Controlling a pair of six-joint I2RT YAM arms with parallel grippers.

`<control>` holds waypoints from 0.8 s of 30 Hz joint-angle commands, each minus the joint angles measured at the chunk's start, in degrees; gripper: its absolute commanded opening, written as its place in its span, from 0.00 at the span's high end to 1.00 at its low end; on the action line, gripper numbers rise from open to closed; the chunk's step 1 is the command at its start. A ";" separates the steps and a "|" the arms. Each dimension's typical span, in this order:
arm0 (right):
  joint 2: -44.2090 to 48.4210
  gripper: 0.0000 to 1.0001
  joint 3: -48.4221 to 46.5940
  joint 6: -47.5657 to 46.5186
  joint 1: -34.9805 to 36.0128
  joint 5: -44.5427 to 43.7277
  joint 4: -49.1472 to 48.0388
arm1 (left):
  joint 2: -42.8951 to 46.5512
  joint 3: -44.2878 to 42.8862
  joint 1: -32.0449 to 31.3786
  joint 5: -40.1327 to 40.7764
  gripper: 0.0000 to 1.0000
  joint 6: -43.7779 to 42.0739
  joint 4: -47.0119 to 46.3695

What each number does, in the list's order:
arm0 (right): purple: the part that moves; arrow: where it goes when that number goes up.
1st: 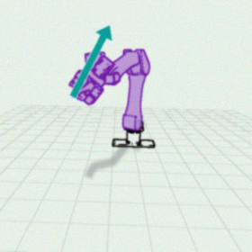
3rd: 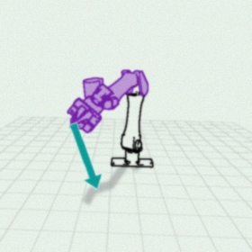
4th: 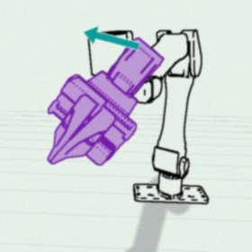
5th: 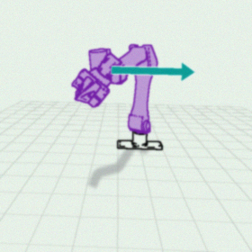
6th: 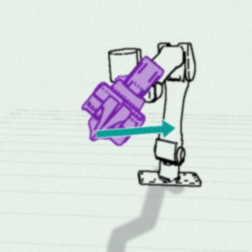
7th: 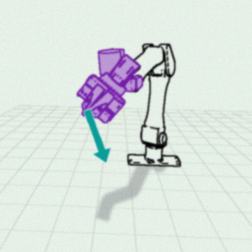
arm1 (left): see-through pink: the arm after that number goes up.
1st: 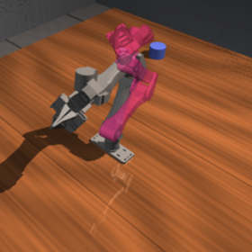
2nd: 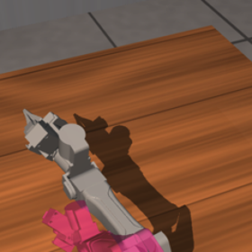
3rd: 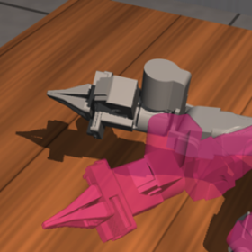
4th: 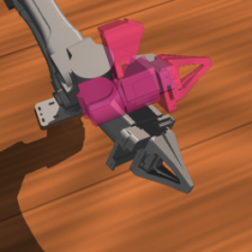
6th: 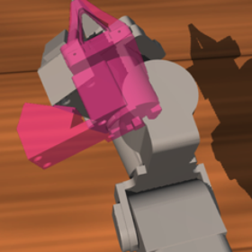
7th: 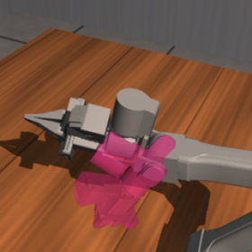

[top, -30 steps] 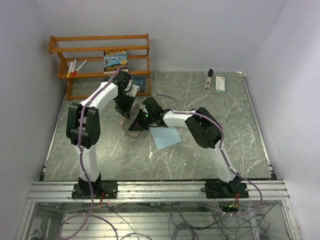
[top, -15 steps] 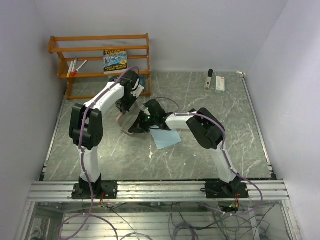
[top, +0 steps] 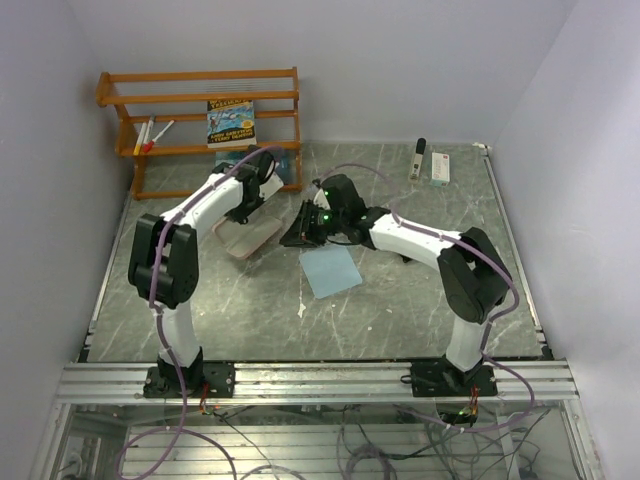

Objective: Organize the sunglasses
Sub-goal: Place the sunglasses case at the center of the board.

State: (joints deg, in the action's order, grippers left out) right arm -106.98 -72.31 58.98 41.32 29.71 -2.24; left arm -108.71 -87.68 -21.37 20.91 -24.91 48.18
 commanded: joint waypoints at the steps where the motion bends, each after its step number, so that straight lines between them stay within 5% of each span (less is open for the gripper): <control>1: 3.03 0.83 -2.10 -11.61 -1.27 -10.55 19.05 | 5.50 4.26 0.22 6.69 0.93 -7.94 -7.81; 13: 6.34 0.83 6.15 -11.74 -4.52 -9.81 17.92 | 10.04 14.28 1.87 15.40 0.93 -23.18 -29.83; 20: 5.77 0.83 7.78 -11.37 -4.86 -8.73 16.64 | 9.84 20.54 4.54 14.18 0.93 -25.86 -39.31; 24: 5.91 0.83 7.27 -11.55 -5.01 -8.69 16.91 | 8.93 19.65 6.19 10.74 0.93 -22.32 -36.67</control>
State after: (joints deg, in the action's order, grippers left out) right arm -101.82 -64.93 48.07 36.69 20.99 14.90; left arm -100.29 -66.85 -16.69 33.41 -48.84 15.38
